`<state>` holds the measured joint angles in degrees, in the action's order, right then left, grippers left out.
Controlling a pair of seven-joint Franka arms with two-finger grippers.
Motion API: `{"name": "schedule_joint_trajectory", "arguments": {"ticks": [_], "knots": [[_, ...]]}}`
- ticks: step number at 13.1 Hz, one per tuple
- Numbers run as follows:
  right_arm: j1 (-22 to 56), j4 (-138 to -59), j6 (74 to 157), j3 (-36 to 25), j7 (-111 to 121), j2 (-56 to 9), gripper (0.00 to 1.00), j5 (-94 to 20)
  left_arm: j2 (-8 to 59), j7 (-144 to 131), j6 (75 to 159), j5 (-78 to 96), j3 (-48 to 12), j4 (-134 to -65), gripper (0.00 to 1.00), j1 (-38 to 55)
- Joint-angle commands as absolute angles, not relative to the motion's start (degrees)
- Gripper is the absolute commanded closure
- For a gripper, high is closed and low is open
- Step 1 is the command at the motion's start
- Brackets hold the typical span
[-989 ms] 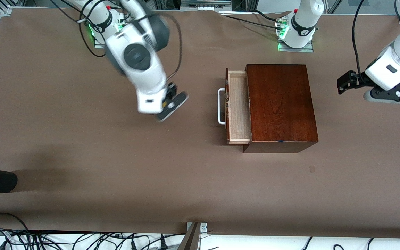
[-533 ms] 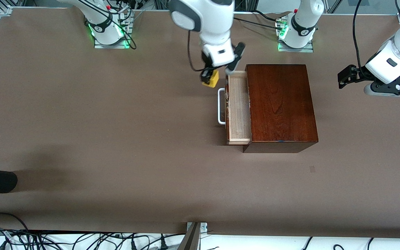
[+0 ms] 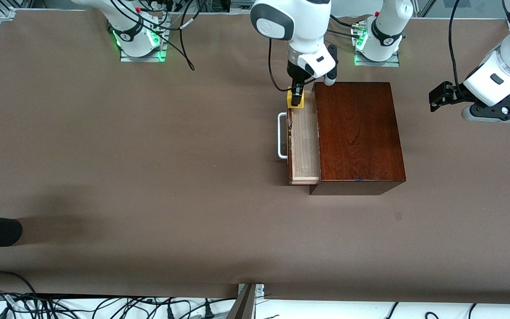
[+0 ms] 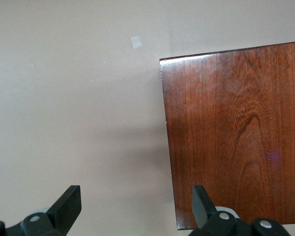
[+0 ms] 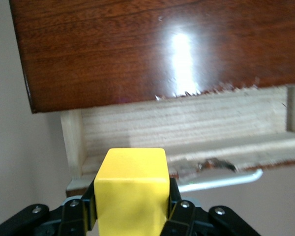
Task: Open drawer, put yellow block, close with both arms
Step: 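Carry the yellow cube with the right gripper over the open drawer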
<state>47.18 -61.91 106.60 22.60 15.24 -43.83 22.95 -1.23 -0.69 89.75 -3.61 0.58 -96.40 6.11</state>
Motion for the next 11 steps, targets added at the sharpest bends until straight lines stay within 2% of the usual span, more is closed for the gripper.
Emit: {"name": "schedule_joint_trajectory", "arguments": {"ticks": [1, 4, 11], "knots": [[48.87, -58.1, 109.15, 22.15, 17.23, -46.49, 0.8, 24.0, -1.58, -0.44, 88.86, -2.99, 0.62, -96.06, 0.0, 6.15], [48.96, -58.01, 112.32, 22.06, 17.4, -47.28, 0.8, 24.08, -1.67, -0.44, 87.37, -3.08, 0.53, -96.06, 0.0, 6.24], [48.96, -58.1, 112.33, 20.3, 27.41, -49.31, 0.8, 24.08, -1.67, -0.44, 86.31, -3.08, 0.09, -96.06, 0.0, 6.77]]}}
